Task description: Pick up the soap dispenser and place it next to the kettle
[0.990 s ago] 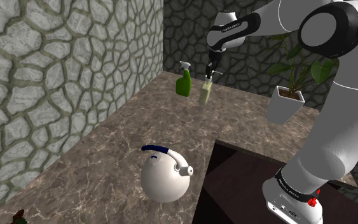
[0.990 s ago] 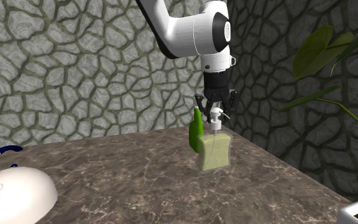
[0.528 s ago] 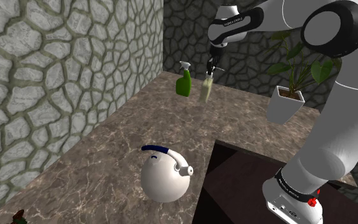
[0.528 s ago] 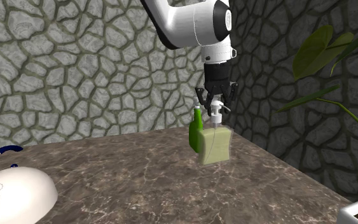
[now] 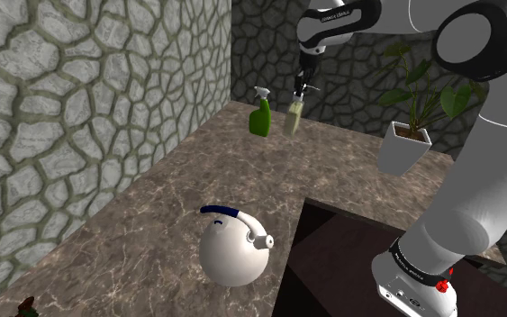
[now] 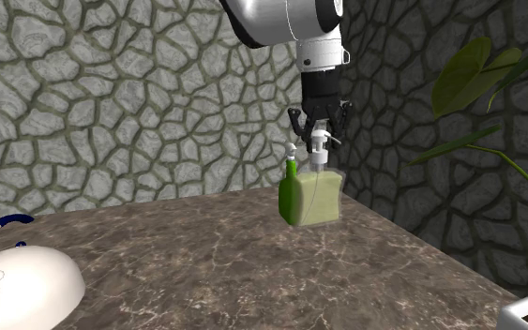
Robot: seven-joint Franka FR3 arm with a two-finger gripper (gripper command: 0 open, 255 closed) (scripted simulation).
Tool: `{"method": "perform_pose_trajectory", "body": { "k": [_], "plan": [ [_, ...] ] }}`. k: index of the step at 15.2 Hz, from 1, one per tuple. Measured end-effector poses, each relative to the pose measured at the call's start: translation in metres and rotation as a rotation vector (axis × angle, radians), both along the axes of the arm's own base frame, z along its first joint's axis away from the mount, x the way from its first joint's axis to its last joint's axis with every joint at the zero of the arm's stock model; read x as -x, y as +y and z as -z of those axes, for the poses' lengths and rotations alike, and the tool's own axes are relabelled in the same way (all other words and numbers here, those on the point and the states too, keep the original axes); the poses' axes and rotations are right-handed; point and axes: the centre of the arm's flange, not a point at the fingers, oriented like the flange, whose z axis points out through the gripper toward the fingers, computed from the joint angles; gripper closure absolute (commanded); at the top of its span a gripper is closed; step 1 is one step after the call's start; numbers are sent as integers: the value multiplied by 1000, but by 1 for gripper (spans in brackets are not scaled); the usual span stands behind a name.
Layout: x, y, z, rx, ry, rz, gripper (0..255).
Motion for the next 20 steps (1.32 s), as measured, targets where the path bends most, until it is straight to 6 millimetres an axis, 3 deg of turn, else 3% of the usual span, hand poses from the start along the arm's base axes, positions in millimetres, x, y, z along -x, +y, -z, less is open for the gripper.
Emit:
{"method": "perform_pose_trajectory", "body": {
  "k": [20],
  "plan": [
    [1, -1, -106, 0, 0, 0, 255]
  ]
}}
